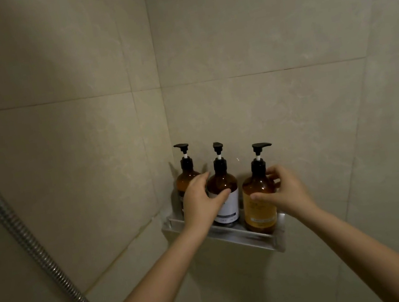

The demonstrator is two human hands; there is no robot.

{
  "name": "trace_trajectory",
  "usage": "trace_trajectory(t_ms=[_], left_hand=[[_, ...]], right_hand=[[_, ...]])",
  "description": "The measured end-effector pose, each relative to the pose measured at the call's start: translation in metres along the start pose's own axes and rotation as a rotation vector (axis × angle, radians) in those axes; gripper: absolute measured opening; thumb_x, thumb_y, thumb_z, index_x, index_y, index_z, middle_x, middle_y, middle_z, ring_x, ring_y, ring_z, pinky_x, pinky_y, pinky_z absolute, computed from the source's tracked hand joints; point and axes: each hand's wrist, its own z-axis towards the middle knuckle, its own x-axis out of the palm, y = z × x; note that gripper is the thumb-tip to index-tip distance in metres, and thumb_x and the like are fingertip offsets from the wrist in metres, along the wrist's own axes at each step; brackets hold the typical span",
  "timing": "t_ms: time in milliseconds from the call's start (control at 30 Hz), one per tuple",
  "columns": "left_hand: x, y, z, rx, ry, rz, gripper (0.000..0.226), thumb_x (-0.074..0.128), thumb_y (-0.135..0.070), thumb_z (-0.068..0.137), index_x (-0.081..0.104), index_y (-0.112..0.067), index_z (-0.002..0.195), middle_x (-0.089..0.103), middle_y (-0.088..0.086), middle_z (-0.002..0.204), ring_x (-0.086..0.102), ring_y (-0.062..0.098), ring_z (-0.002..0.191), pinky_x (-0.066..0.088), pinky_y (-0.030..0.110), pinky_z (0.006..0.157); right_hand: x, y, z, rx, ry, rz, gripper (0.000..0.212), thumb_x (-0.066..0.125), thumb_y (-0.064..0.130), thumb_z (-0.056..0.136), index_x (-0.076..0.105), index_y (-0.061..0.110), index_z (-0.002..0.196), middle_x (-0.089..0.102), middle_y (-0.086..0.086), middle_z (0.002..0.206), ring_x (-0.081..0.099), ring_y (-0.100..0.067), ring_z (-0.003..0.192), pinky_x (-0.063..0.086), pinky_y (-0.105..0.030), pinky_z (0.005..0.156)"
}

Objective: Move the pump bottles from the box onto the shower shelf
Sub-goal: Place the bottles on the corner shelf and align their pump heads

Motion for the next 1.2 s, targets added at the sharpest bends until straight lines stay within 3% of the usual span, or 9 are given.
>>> trace_trajectory(t_ms=[133, 433, 633, 800, 967, 1067, 1200], left_hand=[[0.007, -0.004, 0.003, 0.015, -0.024, 0.03, 0.059, 0.075, -0.034, 0.07, 0.056, -0.016, 0.123, 0.064, -0.001, 0.117, 0.057, 0.011, 0.109, 0.035, 0.01, 0.082], [0.003, -0.001, 0.008, 0.017, 0.024, -0.003, 0.057, 0.075, -0.032, 0.073, 0.058, -0.013, 0.123, 0.065, 0.001, 0.119, 0.056, 0.006, 0.105, 0.04, 0.016, 0.085], [-0.026, 0.005, 0.024, -0.018, -0.213, -0.035, 0.043, 0.062, -0.034, 0.083, 0.057, -0.017, 0.123, 0.062, 0.001, 0.12, 0.058, 0.013, 0.107, 0.05, 0.031, 0.091], [-0.041, 0.022, 0.042, -0.203, -0.094, 0.029, 0.052, 0.049, -0.042, 0.09, 0.045, -0.015, 0.134, 0.052, 0.005, 0.135, 0.051, 0.021, 0.121, 0.046, 0.04, 0.097], [-0.042, 0.032, 0.05, -0.281, 0.053, -0.017, 0.044, 0.065, -0.024, 0.083, 0.057, -0.009, 0.123, 0.062, 0.009, 0.123, 0.057, 0.025, 0.113, 0.039, 0.025, 0.08], [-0.043, 0.035, 0.052, -0.284, 0.014, 0.017, 0.049, 0.073, -0.02, 0.076, 0.058, -0.01, 0.122, 0.063, 0.008, 0.123, 0.058, 0.023, 0.112, 0.039, 0.025, 0.081], [-0.043, 0.035, 0.052, -0.262, 0.001, 0.036, 0.051, 0.075, -0.021, 0.074, 0.058, -0.01, 0.122, 0.063, 0.008, 0.123, 0.059, 0.023, 0.112, 0.039, 0.026, 0.082]], right_hand=[[0.001, -0.002, 0.0, -0.001, -0.007, -0.005, 0.065, 0.083, 0.037, 0.063, 0.051, 0.023, 0.118, 0.059, 0.001, 0.118, 0.057, -0.017, 0.104, 0.051, -0.029, 0.078], [0.004, -0.007, 0.006, 0.004, 0.009, -0.001, 0.068, 0.084, 0.038, 0.06, 0.051, 0.023, 0.118, 0.059, 0.003, 0.114, 0.057, -0.014, 0.098, 0.049, -0.025, 0.073], [-0.001, -0.003, 0.005, -0.032, -0.018, -0.059, 0.062, 0.082, 0.039, 0.062, 0.052, 0.023, 0.114, 0.054, 0.01, 0.098, 0.054, -0.009, 0.087, 0.04, -0.015, 0.059], [-0.007, -0.001, 0.008, -0.026, -0.004, -0.086, 0.063, 0.083, 0.04, 0.061, 0.053, 0.021, 0.113, 0.052, 0.01, 0.094, 0.054, -0.011, 0.083, 0.039, -0.016, 0.056], [-0.01, 0.0, 0.01, -0.012, 0.028, -0.113, 0.061, 0.084, 0.04, 0.059, 0.053, 0.024, 0.108, 0.052, 0.011, 0.094, 0.056, -0.012, 0.085, 0.045, -0.021, 0.06], [-0.011, 0.001, 0.011, -0.007, 0.026, -0.114, 0.056, 0.084, 0.041, 0.059, 0.047, 0.031, 0.1, 0.051, 0.011, 0.093, 0.055, -0.012, 0.085, 0.046, -0.023, 0.062], [-0.01, 0.002, 0.009, -0.001, 0.01, -0.132, 0.057, 0.083, 0.043, 0.059, 0.049, 0.03, 0.102, 0.051, 0.012, 0.092, 0.055, -0.011, 0.083, 0.043, -0.019, 0.053]])
